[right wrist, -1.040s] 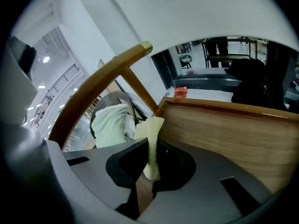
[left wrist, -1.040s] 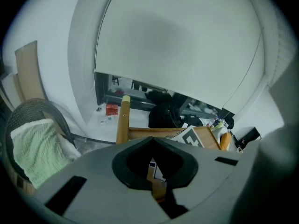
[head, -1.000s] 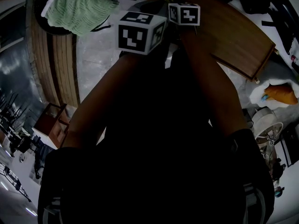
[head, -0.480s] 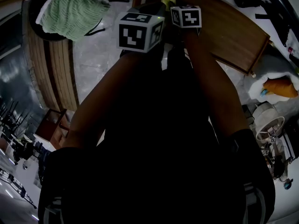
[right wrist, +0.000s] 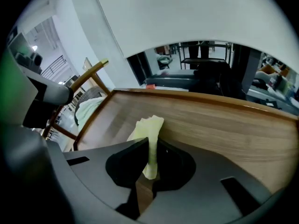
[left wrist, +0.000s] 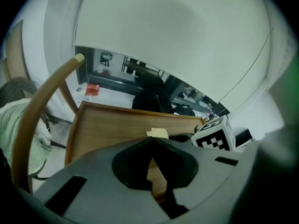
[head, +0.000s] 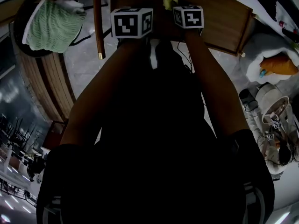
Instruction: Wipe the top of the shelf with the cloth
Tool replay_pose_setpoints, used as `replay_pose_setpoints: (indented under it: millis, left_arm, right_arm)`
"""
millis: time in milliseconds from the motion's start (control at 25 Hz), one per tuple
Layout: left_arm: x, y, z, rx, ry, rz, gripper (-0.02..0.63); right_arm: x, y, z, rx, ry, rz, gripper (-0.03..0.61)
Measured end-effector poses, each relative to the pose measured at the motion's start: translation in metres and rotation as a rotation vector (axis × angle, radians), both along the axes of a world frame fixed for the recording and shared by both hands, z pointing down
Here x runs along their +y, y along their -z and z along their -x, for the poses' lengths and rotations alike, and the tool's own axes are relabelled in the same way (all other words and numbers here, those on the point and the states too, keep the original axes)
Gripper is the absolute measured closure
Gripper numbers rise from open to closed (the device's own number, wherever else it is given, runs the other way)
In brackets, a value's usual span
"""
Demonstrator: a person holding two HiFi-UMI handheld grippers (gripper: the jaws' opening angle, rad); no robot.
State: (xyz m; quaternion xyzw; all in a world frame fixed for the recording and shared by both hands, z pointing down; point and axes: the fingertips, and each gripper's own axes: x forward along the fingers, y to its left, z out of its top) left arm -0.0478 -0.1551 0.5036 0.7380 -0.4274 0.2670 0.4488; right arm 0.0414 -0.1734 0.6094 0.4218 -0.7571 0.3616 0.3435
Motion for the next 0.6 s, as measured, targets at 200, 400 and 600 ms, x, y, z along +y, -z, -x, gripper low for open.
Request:
replay_pose_setpoints:
  millis: [200, 400, 600]
  left_arm:
    - [0.014, -0.017, -0.061, -0.004, -0.072, 0.020, 0.603]
    - [0.017, -0.031, -0.119, 0.013, -0.144, 0.032, 0.603]
    - [0.015, -0.030, -0.177, 0.012, -0.230, 0.005, 0.603]
  right_arm:
    - [0.011, -0.002, -0.071, 0.021, -0.056, -0.012, 0.535]
    - [0.015, 0.005, -0.130, 0.051, -0.114, -0.015, 0.535]
    - [0.020, 0.008, -0.189, 0.089, -0.168, -0.028, 0.535]
